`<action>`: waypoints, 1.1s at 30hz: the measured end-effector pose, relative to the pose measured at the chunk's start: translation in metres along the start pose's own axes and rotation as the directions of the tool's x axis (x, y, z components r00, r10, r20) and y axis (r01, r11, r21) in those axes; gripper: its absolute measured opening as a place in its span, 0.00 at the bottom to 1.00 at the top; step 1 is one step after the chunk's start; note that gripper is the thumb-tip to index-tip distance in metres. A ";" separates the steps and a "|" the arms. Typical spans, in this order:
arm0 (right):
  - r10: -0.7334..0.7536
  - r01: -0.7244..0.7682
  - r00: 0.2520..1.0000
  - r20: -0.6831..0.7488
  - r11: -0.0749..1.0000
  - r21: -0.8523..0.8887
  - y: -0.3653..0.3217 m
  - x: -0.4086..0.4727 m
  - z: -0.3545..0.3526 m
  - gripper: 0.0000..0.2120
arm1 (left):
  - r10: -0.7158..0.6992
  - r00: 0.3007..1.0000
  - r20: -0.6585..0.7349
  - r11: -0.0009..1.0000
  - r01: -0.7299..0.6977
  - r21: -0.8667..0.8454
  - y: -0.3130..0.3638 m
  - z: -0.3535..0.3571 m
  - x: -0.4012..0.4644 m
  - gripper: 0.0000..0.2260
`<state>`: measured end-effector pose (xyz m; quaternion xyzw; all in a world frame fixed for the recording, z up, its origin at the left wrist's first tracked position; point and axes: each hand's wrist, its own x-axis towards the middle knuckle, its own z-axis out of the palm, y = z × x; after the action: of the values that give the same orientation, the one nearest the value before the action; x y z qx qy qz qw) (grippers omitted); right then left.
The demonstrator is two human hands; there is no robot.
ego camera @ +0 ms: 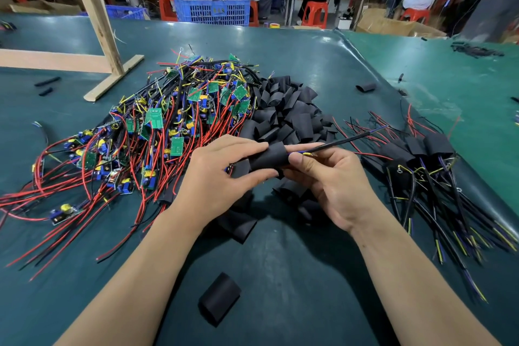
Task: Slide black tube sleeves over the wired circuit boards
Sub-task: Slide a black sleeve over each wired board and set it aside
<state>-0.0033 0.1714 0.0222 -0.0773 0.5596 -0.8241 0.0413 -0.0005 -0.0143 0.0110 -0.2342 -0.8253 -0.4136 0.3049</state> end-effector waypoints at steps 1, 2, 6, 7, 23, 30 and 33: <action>0.001 -0.001 1.000 0.002 1.000 0.000 -0.001 0.000 0.000 0.06 | -0.001 1.000 0.005 1.000 0.001 0.000 0.001 -0.001 0.000 0.19; 0.003 -0.003 1.000 0.004 1.000 0.005 -0.001 0.000 0.000 0.06 | -0.007 1.000 0.008 1.000 0.007 -0.006 0.001 -0.001 0.000 0.21; 0.004 -0.004 1.000 -0.001 1.000 0.017 -0.002 -0.001 0.000 0.06 | -0.087 0.996 0.025 0.995 0.088 -0.051 0.001 -0.006 0.000 0.28; 0.001 -0.001 1.000 0.001 1.000 0.014 -0.001 -0.001 0.000 0.06 | -0.083 0.996 0.021 0.996 0.083 -0.037 0.001 -0.006 0.000 0.26; 0.121 -0.121 0.993 -0.003 0.990 -0.072 -0.008 -0.004 -0.002 0.10 | 0.140 0.990 -0.034 0.989 -0.138 0.056 -0.004 0.001 0.002 0.21; -0.107 0.189 0.890 -0.444 0.971 0.146 -0.028 0.005 -0.022 0.06 | 0.160 0.957 -0.241 0.972 -0.110 0.206 -0.005 -0.004 0.002 0.12; -0.134 0.369 0.740 -0.659 0.900 0.231 -0.034 0.007 -0.034 0.05 | 0.128 0.964 -0.232 0.979 -0.085 0.184 -0.004 -0.002 0.001 0.10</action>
<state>-0.0159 0.2141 0.0418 0.1342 0.3706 -0.8850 -0.2479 -0.0029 -0.0176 0.0104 -0.1989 -0.8006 -0.3493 0.4444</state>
